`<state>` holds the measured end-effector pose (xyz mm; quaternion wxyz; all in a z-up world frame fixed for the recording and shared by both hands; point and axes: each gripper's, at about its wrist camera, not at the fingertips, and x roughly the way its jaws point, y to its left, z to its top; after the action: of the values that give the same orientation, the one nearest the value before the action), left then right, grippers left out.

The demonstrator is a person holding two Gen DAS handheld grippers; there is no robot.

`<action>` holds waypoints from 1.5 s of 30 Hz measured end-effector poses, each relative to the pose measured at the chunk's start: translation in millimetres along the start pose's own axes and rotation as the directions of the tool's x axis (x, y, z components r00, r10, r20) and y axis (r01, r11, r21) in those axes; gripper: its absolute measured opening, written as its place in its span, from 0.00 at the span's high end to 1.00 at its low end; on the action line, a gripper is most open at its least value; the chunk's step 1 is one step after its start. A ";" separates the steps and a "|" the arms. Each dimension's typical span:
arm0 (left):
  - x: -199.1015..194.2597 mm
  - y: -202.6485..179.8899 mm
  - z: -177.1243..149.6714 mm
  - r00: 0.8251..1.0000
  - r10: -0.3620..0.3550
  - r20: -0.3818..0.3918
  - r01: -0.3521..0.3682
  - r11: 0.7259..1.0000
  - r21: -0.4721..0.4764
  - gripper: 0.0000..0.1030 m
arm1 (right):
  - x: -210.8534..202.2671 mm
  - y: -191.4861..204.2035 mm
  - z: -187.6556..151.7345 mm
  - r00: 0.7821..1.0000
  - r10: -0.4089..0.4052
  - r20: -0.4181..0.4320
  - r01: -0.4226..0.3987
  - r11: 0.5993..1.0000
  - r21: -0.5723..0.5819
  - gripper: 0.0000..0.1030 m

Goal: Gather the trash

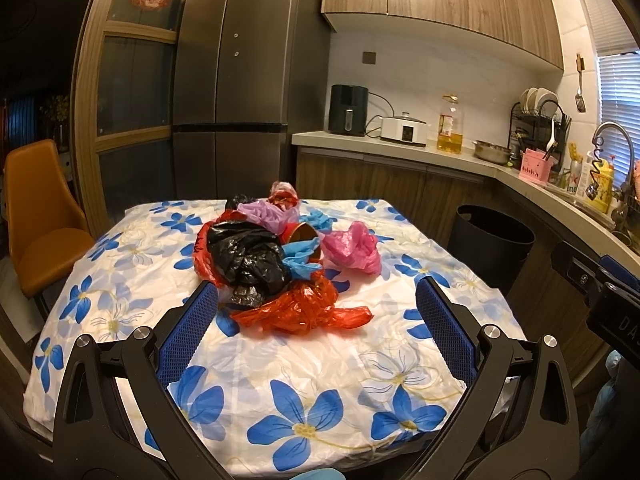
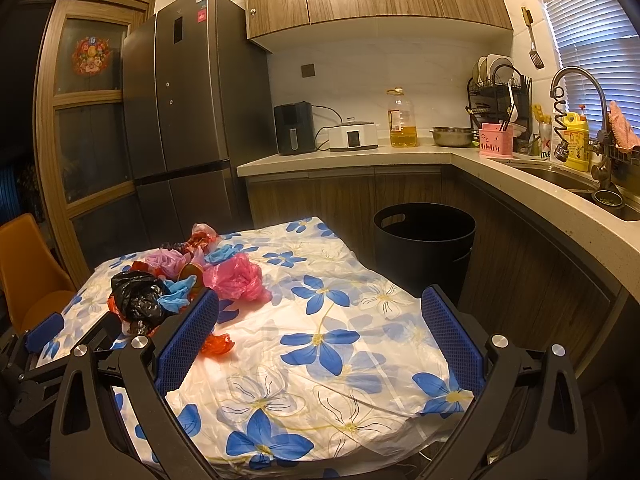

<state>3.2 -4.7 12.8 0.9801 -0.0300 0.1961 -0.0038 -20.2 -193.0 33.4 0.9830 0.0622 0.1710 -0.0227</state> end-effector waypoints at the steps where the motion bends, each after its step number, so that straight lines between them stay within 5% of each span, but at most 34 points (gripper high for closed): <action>1: 0.0 -0.1 -0.1 1.000 0.000 0.000 0.000 1.000 0.001 0.06 | 0.2 -0.3 0.0 1.000 0.000 0.001 0.000 1.000 0.001 0.05; 45: -2.4 5.3 4.6 1.000 0.011 0.019 -0.011 1.000 -0.006 0.06 | 2.5 -1.1 0.9 1.000 -0.001 -0.009 0.001 1.000 0.003 0.05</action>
<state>2.8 0.9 17.7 0.9819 -0.0317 0.1867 0.0022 -17.6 -194.3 33.3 0.9822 0.0634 0.1755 -0.0230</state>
